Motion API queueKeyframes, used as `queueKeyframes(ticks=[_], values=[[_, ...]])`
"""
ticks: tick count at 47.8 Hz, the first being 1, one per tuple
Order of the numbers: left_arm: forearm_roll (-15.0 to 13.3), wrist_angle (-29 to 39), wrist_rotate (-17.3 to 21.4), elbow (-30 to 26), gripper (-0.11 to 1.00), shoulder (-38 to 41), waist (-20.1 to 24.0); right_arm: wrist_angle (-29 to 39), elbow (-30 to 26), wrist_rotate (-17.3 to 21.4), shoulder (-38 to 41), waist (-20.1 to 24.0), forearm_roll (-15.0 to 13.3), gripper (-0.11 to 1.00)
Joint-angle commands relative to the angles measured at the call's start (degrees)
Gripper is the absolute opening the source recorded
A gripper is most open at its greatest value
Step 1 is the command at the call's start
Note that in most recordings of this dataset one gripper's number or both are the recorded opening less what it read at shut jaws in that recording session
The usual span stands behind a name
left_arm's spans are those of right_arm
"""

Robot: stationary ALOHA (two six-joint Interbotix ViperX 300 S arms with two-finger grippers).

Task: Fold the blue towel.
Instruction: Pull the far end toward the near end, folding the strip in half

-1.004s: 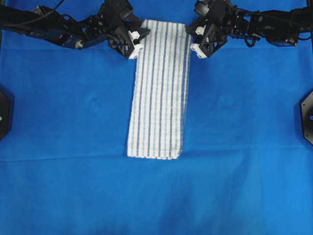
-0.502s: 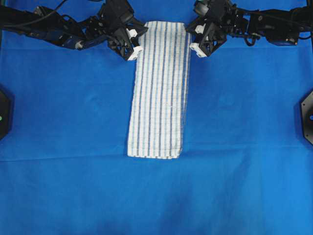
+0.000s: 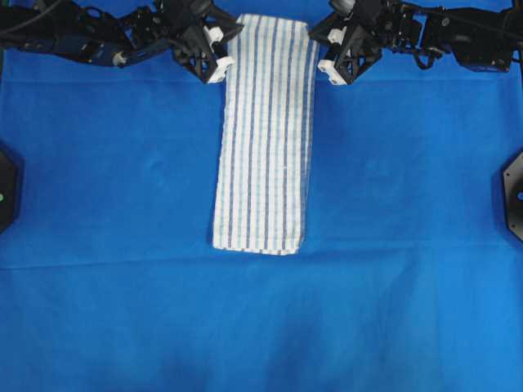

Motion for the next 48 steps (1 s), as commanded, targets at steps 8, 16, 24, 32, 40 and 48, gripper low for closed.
queueKeyframes(ticks=[8,16,24,32,40,48], values=[[0.09,1.05,0.00,2.99,0.04,-4.75,-2.11,-0.18,2.02,0.44,-4.39,2.81,0.00,0.02],[0.09,1.05,0.00,6.68,0.04,-7.56,-4.83,-0.26,5.54,1.23,-7.65,7.73,0.44,0.02],[0.09,1.05,0.00,9.67,0.04,-10.81,-9.93,0.00,8.00,1.32,-10.28,14.24,2.29,0.02],[0.09,1.05,-0.88,11.87,0.04,-12.57,-16.88,1.93,9.14,1.41,-11.34,20.57,4.48,0.02],[-0.18,1.14,-1.49,13.89,0.04,-13.10,-23.99,4.22,9.14,1.49,-11.34,26.19,6.77,0.02],[-0.18,1.14,-3.16,14.41,0.04,-13.10,-29.53,5.89,9.23,1.41,-11.34,31.29,9.32,0.02]])
